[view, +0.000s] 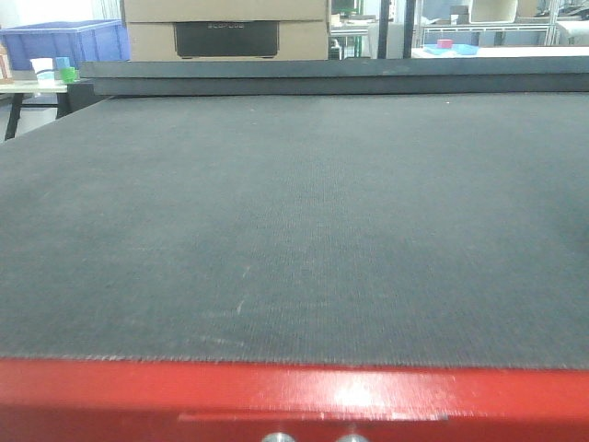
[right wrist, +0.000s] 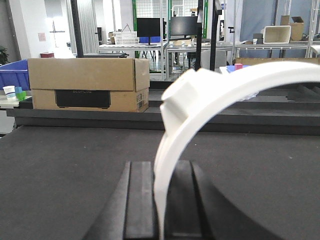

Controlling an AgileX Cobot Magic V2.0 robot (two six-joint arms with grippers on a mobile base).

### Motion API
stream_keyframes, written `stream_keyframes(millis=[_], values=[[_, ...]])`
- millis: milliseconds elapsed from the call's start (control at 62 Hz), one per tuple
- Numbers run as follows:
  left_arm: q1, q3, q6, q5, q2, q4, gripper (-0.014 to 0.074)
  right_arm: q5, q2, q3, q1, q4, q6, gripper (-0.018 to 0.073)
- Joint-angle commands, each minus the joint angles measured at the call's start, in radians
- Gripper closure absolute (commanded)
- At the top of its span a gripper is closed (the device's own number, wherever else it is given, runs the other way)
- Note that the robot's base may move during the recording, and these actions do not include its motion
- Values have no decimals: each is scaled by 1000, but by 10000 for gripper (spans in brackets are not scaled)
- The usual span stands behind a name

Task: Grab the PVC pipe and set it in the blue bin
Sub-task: 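Drive the base backward along the red table frame holding both clamps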

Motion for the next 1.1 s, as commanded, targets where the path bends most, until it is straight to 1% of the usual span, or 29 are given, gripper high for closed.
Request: stream_keyframes(millis=[0, 1080], values=[[-5, -3, 0, -28, -5, -5, 708, -25, -4, 2, -6, -6, -11, 720], [-5, -3, 0, -30, -5, -5, 708, -25, -4, 2, -6, -6, -11, 720]])
